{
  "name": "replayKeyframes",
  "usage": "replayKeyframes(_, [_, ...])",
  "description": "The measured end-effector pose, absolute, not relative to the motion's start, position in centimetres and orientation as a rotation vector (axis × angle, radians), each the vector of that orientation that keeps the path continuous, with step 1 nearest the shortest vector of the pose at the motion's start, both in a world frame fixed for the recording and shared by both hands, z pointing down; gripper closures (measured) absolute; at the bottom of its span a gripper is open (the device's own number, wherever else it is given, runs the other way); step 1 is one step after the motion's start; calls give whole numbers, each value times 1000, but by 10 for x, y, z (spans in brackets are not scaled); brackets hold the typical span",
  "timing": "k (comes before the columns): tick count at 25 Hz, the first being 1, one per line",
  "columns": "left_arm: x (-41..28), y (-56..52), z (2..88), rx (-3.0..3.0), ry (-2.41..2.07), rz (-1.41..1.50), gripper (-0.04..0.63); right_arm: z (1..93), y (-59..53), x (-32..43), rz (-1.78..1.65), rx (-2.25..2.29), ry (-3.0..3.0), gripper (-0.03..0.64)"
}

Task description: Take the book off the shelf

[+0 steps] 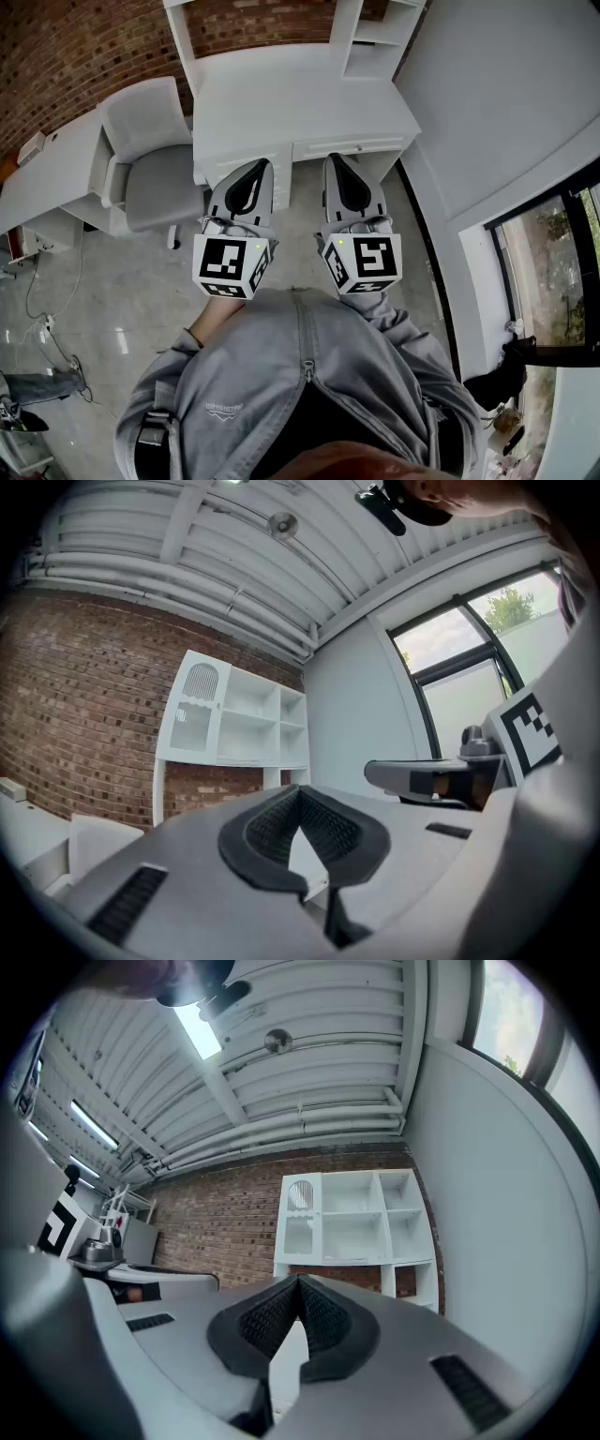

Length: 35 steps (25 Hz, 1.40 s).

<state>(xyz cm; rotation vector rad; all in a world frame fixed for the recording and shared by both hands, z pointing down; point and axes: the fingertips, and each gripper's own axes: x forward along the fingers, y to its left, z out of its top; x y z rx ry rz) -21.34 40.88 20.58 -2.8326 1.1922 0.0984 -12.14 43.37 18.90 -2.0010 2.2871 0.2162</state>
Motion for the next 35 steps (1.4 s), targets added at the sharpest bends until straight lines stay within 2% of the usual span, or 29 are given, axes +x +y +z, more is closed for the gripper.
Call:
replayKeyframes(20, [-188,406,221,-2848,1189,115,588,207,425,-93,166,-1978,2262,589])
replayKeyframes(35, [-166,269,222,-2845,1150,113,588,203,296,-72,248,-1974,2259,591])
